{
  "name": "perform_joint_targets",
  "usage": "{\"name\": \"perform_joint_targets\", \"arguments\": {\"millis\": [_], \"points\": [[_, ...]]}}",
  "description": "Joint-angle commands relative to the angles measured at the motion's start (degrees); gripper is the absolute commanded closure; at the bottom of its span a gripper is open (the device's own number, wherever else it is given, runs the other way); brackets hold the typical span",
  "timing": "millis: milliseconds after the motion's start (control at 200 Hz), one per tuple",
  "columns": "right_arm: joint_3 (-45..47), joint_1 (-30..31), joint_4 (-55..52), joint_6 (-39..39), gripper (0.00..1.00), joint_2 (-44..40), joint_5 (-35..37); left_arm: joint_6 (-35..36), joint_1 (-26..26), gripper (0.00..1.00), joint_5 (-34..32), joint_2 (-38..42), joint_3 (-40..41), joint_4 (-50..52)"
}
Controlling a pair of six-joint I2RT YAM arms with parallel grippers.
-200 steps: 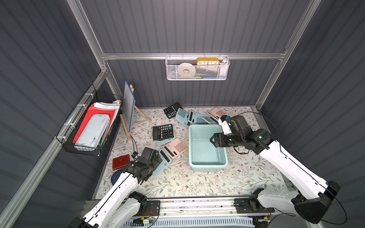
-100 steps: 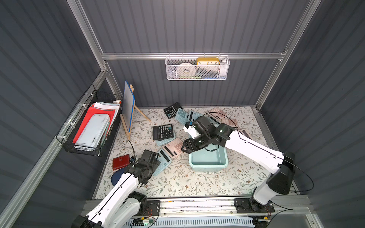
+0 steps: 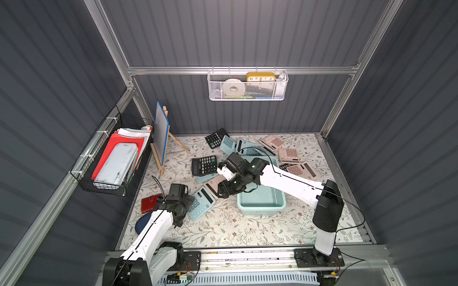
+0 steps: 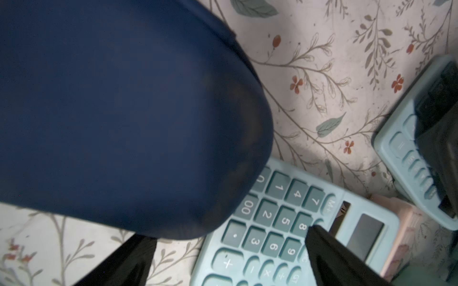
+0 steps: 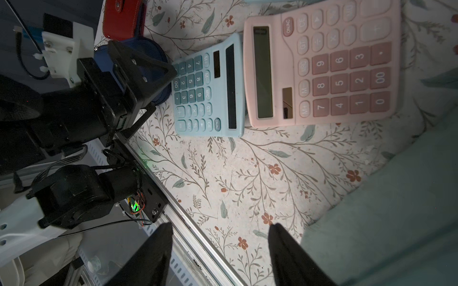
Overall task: Put the calculator in the storage box
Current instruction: Pick up the calculator at the center of the board.
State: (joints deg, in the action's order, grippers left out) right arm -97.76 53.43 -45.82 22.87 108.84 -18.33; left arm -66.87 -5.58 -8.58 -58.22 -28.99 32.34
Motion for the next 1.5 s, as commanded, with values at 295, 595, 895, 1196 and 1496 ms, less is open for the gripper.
{"name": "perform_joint_targets", "arguments": {"millis": [295,595,895,1196,1496], "points": [[-6.1,1.2,1.2,2.2,0.38,8.5,-3.1,10.5,11.8,0.01,7.1,-7.8,-3.1,-4.2],[-9.3,1.2,2.1,2.2,0.39,14.2,-2.7,11.7,12.0,0.01,14.7,-1.6,-0.4,-3.2],[-14.0,1.2,1.2,2.1,0.41,21.1,-2.5,11.6,12.0,0.01,16.6,-4.2,2.5,-4.8],[-16.3,1.1,1.6,2.4,0.41,25.1,-2.2,10.9,12.0,0.01,19.0,-8.8,4.1,-10.3],[-16.9,1.1,5.3,4.0,0.49,26.5,-7.6,10.6,11.9,0.01,21.3,-11.7,5.1,-14.1]]}}
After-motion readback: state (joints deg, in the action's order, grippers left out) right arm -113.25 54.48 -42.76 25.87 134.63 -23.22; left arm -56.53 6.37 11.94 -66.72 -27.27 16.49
